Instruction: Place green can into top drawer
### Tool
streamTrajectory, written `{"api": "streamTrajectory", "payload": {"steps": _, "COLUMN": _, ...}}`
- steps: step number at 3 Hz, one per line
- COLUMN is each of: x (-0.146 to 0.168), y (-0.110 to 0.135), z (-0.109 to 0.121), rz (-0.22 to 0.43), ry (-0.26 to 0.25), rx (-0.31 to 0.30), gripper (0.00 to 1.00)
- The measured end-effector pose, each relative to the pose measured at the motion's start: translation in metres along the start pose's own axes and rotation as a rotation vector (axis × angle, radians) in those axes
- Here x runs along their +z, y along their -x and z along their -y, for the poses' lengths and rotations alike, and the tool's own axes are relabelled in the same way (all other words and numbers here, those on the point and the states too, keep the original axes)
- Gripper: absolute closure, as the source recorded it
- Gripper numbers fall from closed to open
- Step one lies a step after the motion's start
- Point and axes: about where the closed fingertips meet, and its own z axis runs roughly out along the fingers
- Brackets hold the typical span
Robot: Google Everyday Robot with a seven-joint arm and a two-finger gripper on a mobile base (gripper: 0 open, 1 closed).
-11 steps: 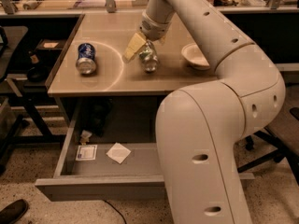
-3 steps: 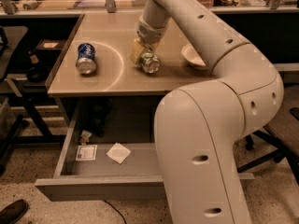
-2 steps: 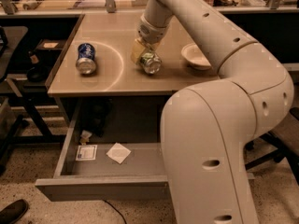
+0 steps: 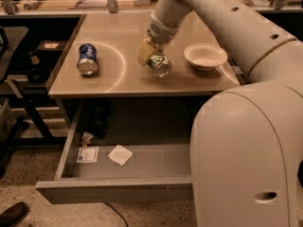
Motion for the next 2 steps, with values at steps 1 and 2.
{"api": "streamTrajectory", "payload": {"steps": 1, "x": 0.001, "y": 0.000, "z": 0.000, "rz": -0.001, "ry": -0.001, "rx": -0.001, "gripper": 1.00}}
{"api": "streamTrajectory", "payload": {"steps": 2, "x": -0.004, "y": -0.009, "z": -0.011, "rz": -0.009, "ry": -0.009, "rx": 0.000, "gripper": 1.00}}
